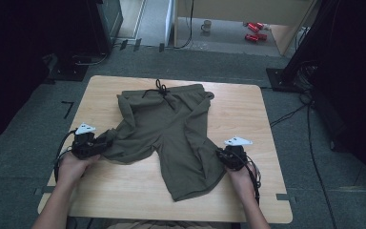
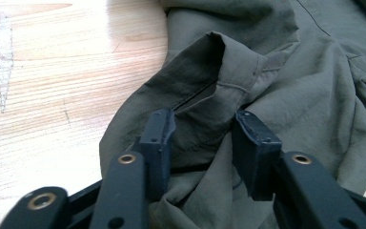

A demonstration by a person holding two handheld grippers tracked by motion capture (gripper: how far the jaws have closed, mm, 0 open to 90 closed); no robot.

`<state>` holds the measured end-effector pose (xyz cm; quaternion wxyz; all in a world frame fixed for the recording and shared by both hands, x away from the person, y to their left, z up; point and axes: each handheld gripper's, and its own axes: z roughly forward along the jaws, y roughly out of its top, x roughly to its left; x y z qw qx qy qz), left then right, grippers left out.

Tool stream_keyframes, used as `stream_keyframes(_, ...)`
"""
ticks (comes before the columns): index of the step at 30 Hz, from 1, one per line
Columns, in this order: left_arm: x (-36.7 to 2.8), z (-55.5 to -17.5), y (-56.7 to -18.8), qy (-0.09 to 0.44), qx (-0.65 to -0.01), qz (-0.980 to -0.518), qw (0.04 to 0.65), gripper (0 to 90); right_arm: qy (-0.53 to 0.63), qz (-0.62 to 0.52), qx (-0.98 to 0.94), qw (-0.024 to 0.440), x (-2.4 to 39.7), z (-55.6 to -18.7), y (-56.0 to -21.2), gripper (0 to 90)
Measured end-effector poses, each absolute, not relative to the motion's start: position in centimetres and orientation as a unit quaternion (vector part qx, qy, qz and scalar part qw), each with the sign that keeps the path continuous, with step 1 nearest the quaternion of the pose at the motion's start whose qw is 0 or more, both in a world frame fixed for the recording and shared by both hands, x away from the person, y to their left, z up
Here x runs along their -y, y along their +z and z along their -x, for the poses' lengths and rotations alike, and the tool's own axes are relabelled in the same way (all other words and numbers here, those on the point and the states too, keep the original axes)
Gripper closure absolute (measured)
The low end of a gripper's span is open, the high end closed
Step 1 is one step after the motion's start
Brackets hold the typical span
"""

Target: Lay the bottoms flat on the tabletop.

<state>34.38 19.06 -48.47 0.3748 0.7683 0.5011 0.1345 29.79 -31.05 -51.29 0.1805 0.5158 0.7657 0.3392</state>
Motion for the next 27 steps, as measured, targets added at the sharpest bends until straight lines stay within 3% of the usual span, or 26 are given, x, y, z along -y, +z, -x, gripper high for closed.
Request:
stream_keyframes(11,-19.3,-34.2,-47.8,0.139,-0.514,-0.766,0.36,84.4,0.314,-0.528,-0.762,0.205,33.7,-26.1,-51.2,84.2)
stream_keyframes(22,-20.3,-33.6,-47.3,0.141,-0.527,-0.755,0.364,86.2,0.293,-0.543,-0.757,0.215,35.9,-22.2,-51.0,83.2)
stream_keyframes(27,-20.8,-32.9,-46.8,0.137,-0.532,-0.745,0.378,86.4,0.292,-0.549,-0.757,0.198,35.8,-21.0,-50.8,82.1)
